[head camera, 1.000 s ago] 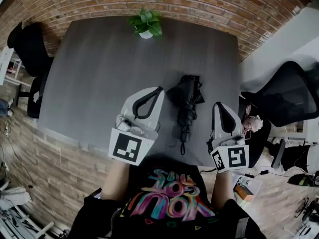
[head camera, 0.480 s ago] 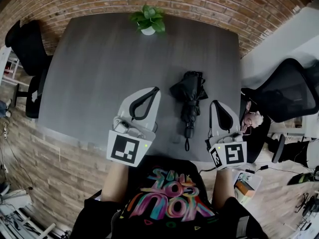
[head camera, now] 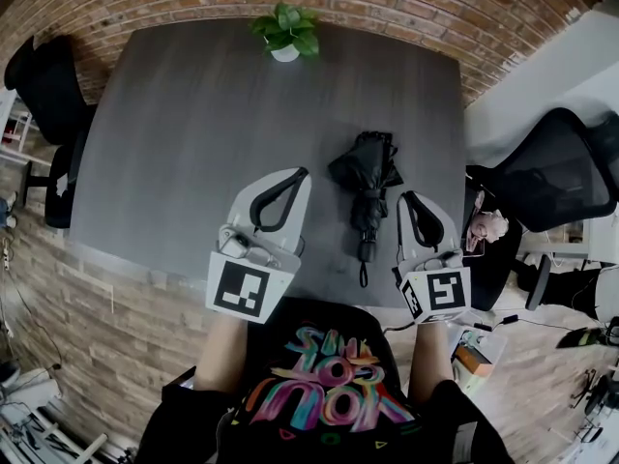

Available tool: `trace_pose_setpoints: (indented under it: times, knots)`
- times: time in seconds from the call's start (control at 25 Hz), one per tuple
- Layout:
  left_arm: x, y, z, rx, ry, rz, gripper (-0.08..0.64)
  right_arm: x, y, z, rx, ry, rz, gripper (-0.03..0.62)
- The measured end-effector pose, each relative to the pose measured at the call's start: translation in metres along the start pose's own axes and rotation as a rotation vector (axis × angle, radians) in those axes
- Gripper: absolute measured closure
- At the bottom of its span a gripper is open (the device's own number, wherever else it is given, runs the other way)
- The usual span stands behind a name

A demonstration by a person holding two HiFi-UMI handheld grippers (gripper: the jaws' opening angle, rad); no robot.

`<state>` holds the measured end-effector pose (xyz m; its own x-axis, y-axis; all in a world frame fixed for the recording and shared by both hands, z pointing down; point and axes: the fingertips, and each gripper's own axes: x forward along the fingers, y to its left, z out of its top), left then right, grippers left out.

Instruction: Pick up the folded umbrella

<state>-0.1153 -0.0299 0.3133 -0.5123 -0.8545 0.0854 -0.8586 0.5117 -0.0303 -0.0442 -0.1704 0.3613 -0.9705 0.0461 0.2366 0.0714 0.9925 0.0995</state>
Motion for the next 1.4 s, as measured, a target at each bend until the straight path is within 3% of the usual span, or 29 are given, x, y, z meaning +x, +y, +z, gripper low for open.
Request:
trace_pose_setpoints:
  times: [0.28,0.84,1.4]
  knots:
    - [-0.004,0.000,-0.002,0.001,0.007,0.008,0.571,0.007,0.001,-0.017,0.004,0.052,0.016,0.526]
    - [-0.005,0.002,-0.019,-0.006,0.050,0.026,0.571,0.049,0.006,-0.100,0.073,0.228,0.070,0.321]
    - [0.002,0.015,-0.035,-0.023,0.093,0.038,0.571,0.093,0.004,-0.171,0.107,0.426,0.094,0.223]
